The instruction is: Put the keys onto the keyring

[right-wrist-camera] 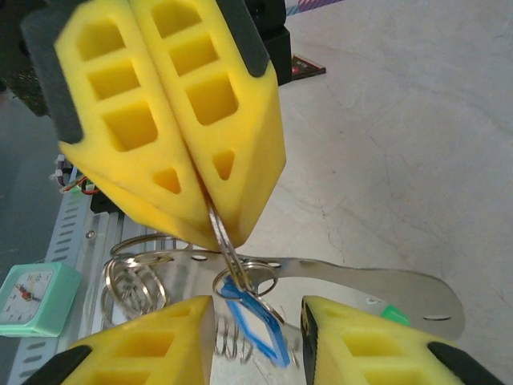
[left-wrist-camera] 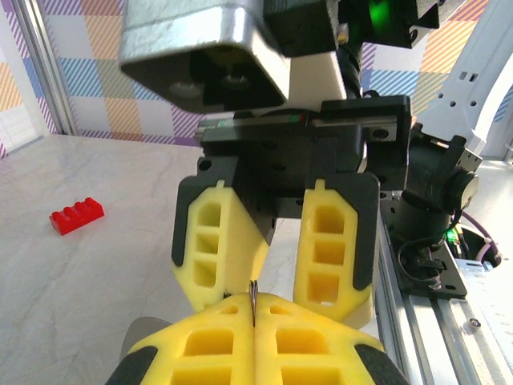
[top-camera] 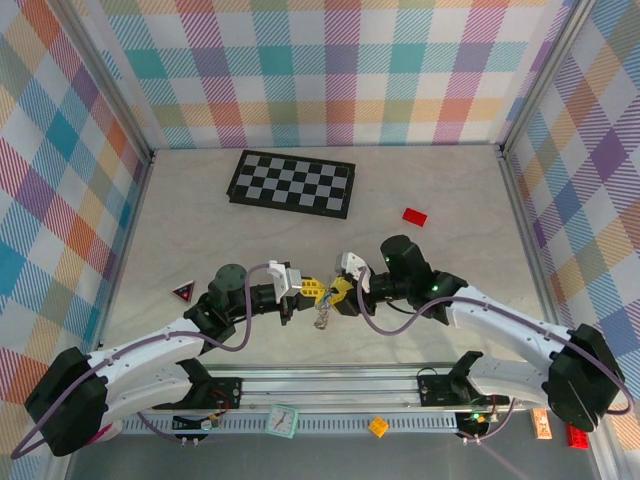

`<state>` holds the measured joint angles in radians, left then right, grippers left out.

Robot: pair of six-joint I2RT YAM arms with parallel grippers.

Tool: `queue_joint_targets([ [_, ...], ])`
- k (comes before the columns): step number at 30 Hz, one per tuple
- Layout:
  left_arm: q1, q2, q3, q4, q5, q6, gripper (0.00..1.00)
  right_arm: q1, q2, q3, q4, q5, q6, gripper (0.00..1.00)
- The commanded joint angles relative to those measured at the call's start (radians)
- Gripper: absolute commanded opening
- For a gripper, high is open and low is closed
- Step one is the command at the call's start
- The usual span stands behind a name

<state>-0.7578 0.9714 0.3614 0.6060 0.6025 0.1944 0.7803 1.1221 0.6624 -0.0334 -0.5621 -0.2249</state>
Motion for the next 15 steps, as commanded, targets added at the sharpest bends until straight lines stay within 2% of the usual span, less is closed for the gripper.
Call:
queue_joint_targets([
  [1,-0.005,-0.004,0.012,0.078,0.022,-0.005,0.0,0.014,0.03,-0.004,0.064,-0.044,0.002,0.34],
  [6,-0.005,-0.002,0.014,0.08,0.023,-0.006,0.0,0.019,0.057,-0.006,0.112,-0.049,0.013,0.32],
  [15,-0.005,-0.023,0.011,0.054,-0.011,0.01,0.0,0.019,0.012,-0.007,0.039,-0.023,-0.011,0.13],
])
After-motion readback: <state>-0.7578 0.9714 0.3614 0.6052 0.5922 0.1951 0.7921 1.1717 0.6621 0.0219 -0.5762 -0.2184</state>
